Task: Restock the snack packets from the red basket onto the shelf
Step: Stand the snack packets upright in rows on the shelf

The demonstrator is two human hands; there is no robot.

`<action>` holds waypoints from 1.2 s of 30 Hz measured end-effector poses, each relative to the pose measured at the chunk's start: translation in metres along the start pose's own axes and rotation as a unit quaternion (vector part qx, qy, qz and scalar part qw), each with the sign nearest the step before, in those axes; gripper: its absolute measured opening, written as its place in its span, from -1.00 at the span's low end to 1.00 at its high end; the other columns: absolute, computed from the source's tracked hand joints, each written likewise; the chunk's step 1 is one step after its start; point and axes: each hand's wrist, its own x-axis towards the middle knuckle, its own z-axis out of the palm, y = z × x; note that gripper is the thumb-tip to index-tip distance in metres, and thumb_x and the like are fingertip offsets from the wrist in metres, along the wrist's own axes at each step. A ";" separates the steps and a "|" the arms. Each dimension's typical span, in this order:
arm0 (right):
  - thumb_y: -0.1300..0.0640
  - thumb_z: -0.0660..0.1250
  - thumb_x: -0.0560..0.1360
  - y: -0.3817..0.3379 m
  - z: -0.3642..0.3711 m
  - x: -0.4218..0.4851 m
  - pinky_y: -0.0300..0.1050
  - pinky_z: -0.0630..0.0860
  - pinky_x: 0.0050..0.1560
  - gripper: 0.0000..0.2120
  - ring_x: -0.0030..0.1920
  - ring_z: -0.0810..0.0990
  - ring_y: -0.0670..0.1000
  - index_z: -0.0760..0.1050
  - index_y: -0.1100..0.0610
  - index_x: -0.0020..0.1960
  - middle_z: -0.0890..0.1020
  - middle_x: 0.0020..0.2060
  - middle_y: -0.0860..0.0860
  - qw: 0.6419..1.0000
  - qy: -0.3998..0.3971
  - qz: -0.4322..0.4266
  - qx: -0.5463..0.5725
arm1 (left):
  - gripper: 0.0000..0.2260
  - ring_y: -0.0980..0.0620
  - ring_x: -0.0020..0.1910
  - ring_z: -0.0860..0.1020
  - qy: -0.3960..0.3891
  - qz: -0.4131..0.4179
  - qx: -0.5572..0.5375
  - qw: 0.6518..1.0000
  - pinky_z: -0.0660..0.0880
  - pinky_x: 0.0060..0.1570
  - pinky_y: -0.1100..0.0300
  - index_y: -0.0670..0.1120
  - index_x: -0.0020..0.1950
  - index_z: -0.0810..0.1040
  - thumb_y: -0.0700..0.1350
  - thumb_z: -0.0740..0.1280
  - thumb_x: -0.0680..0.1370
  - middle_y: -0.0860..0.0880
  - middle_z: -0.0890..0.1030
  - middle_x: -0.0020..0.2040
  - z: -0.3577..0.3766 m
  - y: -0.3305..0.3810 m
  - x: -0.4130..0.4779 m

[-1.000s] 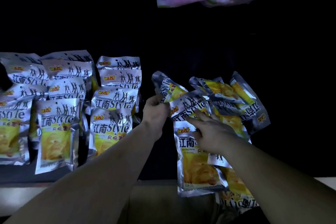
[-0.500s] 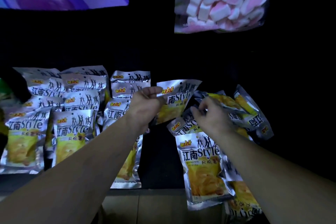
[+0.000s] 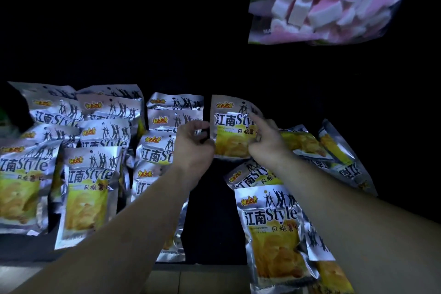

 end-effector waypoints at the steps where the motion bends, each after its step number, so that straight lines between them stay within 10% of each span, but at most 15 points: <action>1: 0.34 0.23 0.60 0.000 0.001 -0.002 -0.19 0.54 -0.15 -0.24 0.41 0.39 0.07 0.13 -0.26 0.62 0.03 0.61 -0.22 1.000 -0.021 0.008 0.007 | -0.73 0.09 -0.33 0.58 -0.005 -0.005 0.024 1.000 0.49 -0.42 0.26 0.04 0.09 0.60 -0.33 0.28 0.59 -0.10 0.70 -0.02 0.002 -0.006 -0.002; 6: 0.44 0.22 0.56 0.007 0.004 -0.007 -0.12 0.56 -0.25 -0.11 0.57 0.26 0.09 0.15 -0.46 0.53 -0.22 0.63 -0.25 0.997 -0.050 0.056 -0.005 | -0.59 0.13 0.01 0.59 -0.098 -0.013 0.134 0.986 0.50 -0.17 0.43 -0.05 0.44 0.51 -0.31 0.22 0.62 -0.05 0.57 0.34 0.015 -0.026 -0.016; 8: 0.41 0.18 0.59 0.011 0.006 -0.007 -0.12 0.48 -0.36 -0.14 -0.07 0.63 0.06 0.14 -0.45 0.54 0.04 0.66 -0.05 0.993 -0.079 0.084 0.008 | -0.51 0.14 0.00 0.57 -0.121 -0.043 0.113 0.985 0.49 -0.27 0.48 -0.06 0.53 0.41 -0.37 0.23 0.62 -0.03 0.53 0.37 0.017 -0.030 -0.018; 11: 0.40 0.14 0.57 0.013 0.013 -0.006 -0.17 0.32 -0.51 -0.15 -0.53 0.31 -0.06 0.12 -0.45 0.55 0.35 0.55 0.07 0.986 -0.117 0.113 0.016 | -0.40 0.02 0.20 0.60 -0.160 -0.079 0.087 0.980 0.55 -0.20 0.41 -0.03 0.61 0.30 -0.42 0.26 0.61 -0.06 0.49 0.47 0.013 -0.037 -0.015; 15: 0.42 0.10 0.53 0.016 0.031 -0.003 -0.12 0.30 -0.46 -0.14 -0.50 0.31 -0.04 0.18 -0.42 0.54 0.36 0.55 0.04 0.979 -0.152 0.136 0.013 | -0.45 -0.01 0.34 0.54 -0.169 -0.071 0.135 0.974 0.55 0.15 0.22 -0.01 0.58 0.36 -0.34 0.29 0.60 -0.02 0.52 0.44 0.006 -0.054 -0.016; 22: 0.39 0.17 0.57 0.002 0.033 -0.001 -0.07 0.37 -0.41 -0.27 -0.38 0.52 0.08 0.22 -0.21 0.59 0.46 0.45 0.11 0.991 -0.085 0.101 -0.033 | -0.86 -0.06 0.02 0.65 -0.088 -0.015 0.229 0.969 0.57 0.03 0.08 -0.03 0.10 0.63 -0.04 0.36 0.58 -0.02 0.71 0.01 0.007 -0.068 -0.034; 28: 0.24 0.18 0.66 0.010 0.000 -0.029 0.12 0.61 -0.14 -0.56 -0.08 0.63 0.19 0.42 -0.05 0.49 0.59 0.24 0.06 0.978 -0.113 0.029 -0.171 | -0.53 0.11 -0.17 0.63 -0.232 -0.080 0.259 0.934 0.56 -0.23 0.20 0.06 -0.18 0.64 0.47 0.44 0.34 0.12 0.62 -0.21 0.020 -0.074 -0.055; 36: 0.06 0.27 0.66 0.025 -0.032 -0.056 0.16 0.63 0.12 -0.67 0.04 0.67 0.10 0.49 -0.04 0.41 0.59 0.26 0.04 0.956 -0.142 0.048 -0.252 | -0.88 0.16 -0.30 0.54 -0.217 -0.151 0.179 0.948 0.47 -0.41 0.38 -0.13 -0.11 0.69 -0.15 0.58 0.46 0.02 0.62 -0.18 0.032 -0.092 -0.081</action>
